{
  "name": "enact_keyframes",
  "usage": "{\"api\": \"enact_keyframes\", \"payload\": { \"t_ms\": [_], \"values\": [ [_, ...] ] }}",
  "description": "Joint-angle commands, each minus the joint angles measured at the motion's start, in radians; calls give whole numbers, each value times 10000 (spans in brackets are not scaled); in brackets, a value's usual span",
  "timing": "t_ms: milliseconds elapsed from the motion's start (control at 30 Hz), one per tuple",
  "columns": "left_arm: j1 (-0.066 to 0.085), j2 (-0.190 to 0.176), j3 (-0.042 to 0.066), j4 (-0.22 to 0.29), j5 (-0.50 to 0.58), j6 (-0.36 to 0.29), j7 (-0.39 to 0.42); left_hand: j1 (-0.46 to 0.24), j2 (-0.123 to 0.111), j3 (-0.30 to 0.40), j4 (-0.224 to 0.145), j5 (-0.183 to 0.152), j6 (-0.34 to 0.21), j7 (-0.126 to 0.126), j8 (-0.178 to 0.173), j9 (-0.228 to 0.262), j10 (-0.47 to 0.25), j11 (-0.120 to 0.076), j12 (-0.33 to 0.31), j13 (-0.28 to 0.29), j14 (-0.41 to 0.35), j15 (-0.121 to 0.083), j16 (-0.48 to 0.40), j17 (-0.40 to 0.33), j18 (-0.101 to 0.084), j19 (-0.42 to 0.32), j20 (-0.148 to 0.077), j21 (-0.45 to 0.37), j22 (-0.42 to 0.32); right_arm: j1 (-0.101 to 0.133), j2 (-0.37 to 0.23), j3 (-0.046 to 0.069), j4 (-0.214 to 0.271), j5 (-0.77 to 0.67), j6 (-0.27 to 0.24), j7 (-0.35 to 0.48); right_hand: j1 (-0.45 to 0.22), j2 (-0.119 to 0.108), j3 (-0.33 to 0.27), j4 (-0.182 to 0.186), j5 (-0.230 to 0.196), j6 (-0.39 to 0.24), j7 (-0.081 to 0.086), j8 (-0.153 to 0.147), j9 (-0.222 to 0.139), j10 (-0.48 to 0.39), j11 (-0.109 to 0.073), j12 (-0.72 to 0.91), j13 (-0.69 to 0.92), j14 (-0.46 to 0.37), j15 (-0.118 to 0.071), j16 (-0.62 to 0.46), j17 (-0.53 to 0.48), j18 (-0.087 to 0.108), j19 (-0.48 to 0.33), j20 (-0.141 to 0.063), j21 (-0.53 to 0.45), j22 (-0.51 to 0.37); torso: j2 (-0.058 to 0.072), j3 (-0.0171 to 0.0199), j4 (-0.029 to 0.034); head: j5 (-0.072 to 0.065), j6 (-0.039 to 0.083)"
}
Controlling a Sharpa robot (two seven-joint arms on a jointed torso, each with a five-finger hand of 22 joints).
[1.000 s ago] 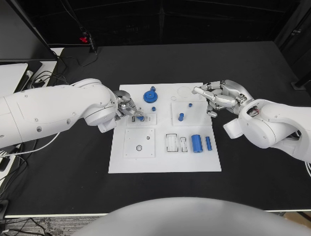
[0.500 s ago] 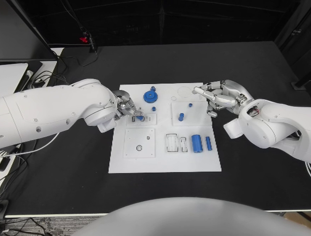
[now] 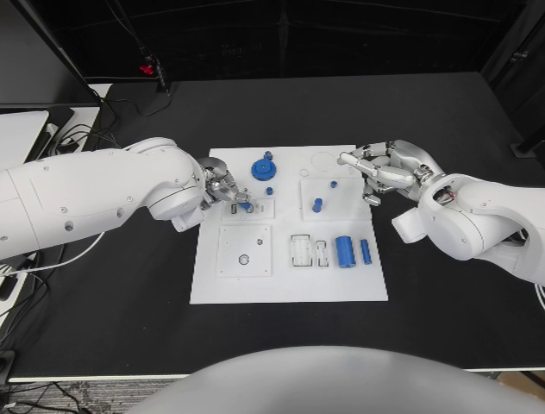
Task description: Assemble the parts on the task board
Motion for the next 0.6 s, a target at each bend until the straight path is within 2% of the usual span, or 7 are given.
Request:
{"api": "enact_keyframes", "payload": {
  "t_ms": [33, 333, 600],
  "values": [
    [4, 17, 0, -18, 14, 15, 58, 108, 49, 18, -63, 51, 185, -208, 70, 1, 1046, -34, -52, 2623, 1044, -47, 9, 2635, -65, 1062, -62, 31, 2635, 10, -5, 4, 30, 9, 29, 71, 6, 65, -75, 6, 30, -84, 15, 57, 9, 1062, 27, -35, 2607, 543, -2, -37, 1796, 195, -81, 17, -55, -14, 6, 1, 1, 1, 2],
    [-6, 47, 0, 10, 14, 115, 33, 116, 49, 24, -61, 55, 185, -207, 70, 0, 1046, -34, -52, 2623, 1044, -48, 9, 2635, -65, 1062, -63, 31, 2635, 10, -8, 4, 34, 9, 26, 69, 6, 65, -75, 6, 30, -84, 15, 57, 9, 1062, 27, -35, 2607, 543, -2, -37, 1796, 195, -81, 17, -55, -14, -3, -1, -2, -1, 2],
    [-16, 36, 0, 55, 14, 264, 24, -142, -11, -99, 34, 63, 154, -155, 26, -31, 1046, 7, -52, 2623, 1044, -30, 9, 2635, -65, 1062, -73, 31, 2635, 10, -15, 4, 33, 9, 26, 68, 21, 82, -95, 5, 39, -101, 16, 89, 6, 1062, 28, -35, 2607, 542, 0, -36, 1794, 194, -76, 19, -61, -9, -4, -2, -1, -16, 2]
  ]
}}
